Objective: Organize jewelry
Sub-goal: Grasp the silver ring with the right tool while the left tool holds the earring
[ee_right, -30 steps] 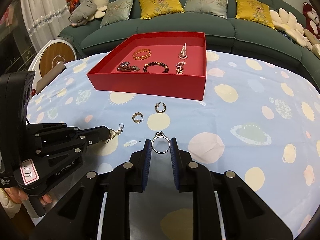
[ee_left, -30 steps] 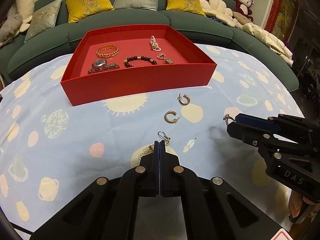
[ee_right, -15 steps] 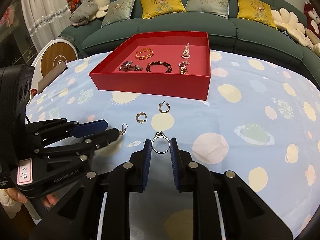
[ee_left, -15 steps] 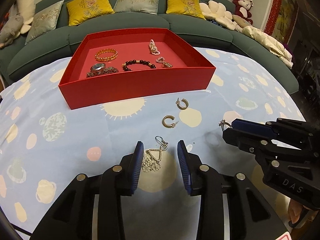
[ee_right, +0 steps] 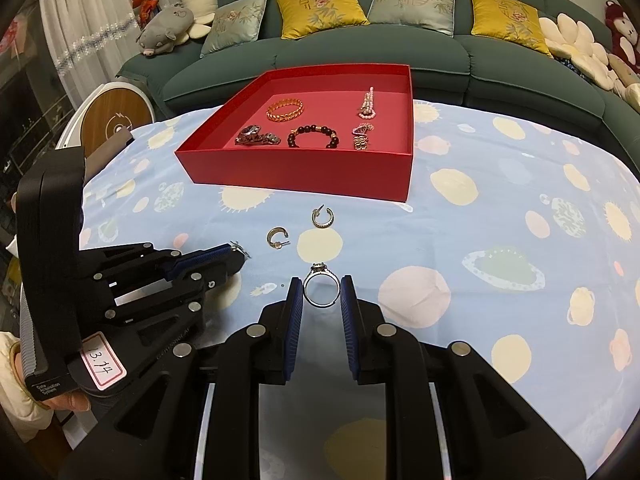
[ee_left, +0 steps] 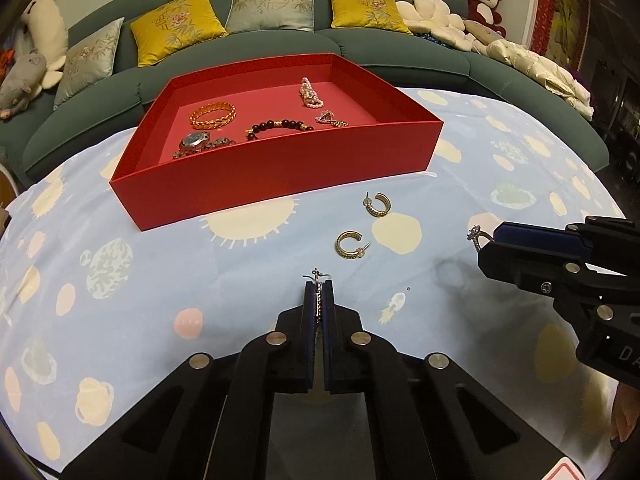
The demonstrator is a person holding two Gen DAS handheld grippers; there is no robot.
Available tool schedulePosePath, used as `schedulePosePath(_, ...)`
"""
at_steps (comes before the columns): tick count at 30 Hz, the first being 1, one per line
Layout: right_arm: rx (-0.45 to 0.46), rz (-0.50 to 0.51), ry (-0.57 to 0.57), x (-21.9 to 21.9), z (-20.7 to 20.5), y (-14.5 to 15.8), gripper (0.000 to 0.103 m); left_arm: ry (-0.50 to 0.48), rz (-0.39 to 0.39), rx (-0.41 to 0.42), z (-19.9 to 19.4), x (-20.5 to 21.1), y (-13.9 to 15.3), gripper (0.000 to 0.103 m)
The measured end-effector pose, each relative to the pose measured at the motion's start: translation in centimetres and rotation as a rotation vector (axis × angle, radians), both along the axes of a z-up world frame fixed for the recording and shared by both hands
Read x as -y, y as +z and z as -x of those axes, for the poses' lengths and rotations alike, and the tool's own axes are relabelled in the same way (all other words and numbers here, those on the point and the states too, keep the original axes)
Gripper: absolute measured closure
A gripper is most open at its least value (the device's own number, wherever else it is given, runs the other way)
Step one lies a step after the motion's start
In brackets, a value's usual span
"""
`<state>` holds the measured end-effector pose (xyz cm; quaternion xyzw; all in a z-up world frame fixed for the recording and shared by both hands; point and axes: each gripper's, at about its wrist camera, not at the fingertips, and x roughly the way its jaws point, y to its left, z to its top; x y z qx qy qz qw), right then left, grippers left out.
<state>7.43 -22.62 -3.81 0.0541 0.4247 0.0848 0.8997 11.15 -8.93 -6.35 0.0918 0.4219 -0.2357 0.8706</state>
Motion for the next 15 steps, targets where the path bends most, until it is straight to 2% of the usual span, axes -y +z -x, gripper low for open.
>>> schedulePosePath(7,0.009,-0.005,-0.005,0.4,0.1,0.4,0.084,-0.009,0.042,-0.012,0.3,-0.5,1.1,0.103)
schedulePosePath(15,0.020,-0.011,-0.006,0.3,0.0,0.9,0.084,0.022,0.134,-0.003,0.2,-2.5,4.0,0.103)
